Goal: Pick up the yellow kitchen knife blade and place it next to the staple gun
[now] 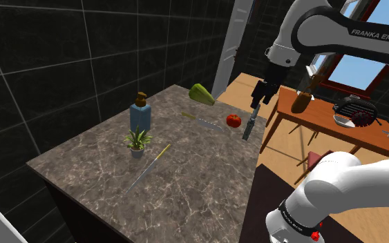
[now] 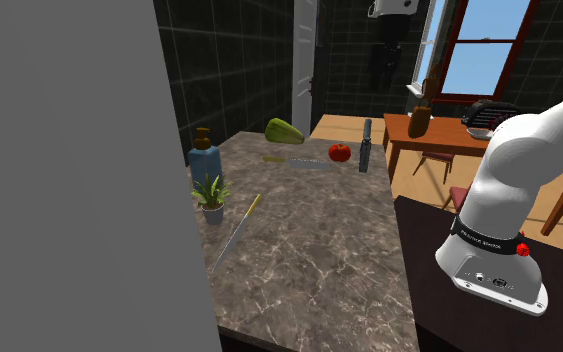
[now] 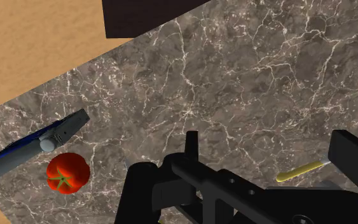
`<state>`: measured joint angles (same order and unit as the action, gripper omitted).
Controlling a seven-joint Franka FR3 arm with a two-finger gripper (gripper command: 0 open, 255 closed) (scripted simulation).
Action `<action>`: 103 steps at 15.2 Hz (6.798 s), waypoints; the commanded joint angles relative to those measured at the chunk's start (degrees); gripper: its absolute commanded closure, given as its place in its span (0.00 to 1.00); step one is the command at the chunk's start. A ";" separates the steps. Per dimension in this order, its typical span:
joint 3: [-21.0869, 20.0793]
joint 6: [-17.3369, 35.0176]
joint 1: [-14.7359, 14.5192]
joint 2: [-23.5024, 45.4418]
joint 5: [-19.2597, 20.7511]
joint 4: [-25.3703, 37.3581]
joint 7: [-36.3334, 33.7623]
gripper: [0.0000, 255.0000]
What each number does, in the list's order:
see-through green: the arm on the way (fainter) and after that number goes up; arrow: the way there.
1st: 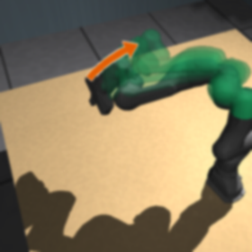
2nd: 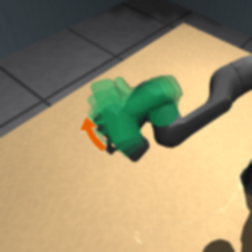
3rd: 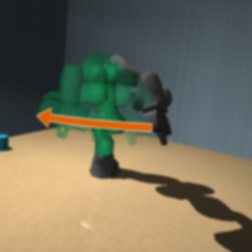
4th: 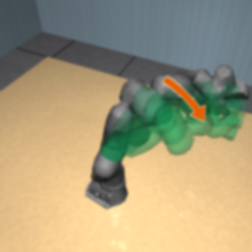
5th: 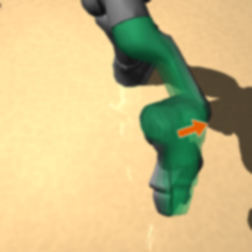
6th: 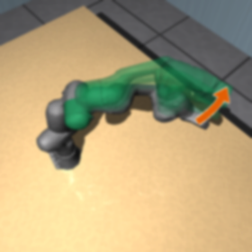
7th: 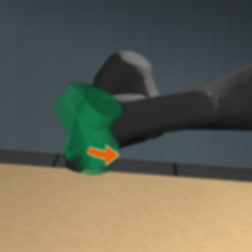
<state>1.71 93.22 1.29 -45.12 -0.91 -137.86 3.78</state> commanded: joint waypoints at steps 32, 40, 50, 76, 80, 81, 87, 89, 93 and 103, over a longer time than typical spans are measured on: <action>-37.42 40.46 5.04 54.23 11.30 9.35 -82.82 0.00; -29.72 39.51 -4.29 74.94 23.26 26.68 -101.83 0.00; -26.65 43.03 -6.70 81.42 26.40 29.21 -104.98 0.00; -29.03 38.67 -4.98 76.28 23.35 28.74 -102.96 1.00; -29.99 36.61 -4.29 74.13 21.97 28.86 -102.04 1.00; -30.21 36.08 -4.13 73.61 21.63 28.93 -101.81 1.00; -31.46 32.80 -3.25 70.63 19.59 29.57 -100.43 1.00; -31.82 31.67 -2.99 69.69 18.94 29.90 -99.98 1.00; -32.49 29.34 -2.52 67.90 17.67 30.70 -99.11 1.00; -33.75 23.20 -1.66 64.05 14.89 33.63 -97.14 1.00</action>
<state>-31.96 117.10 -0.41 19.15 14.18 -104.72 -93.53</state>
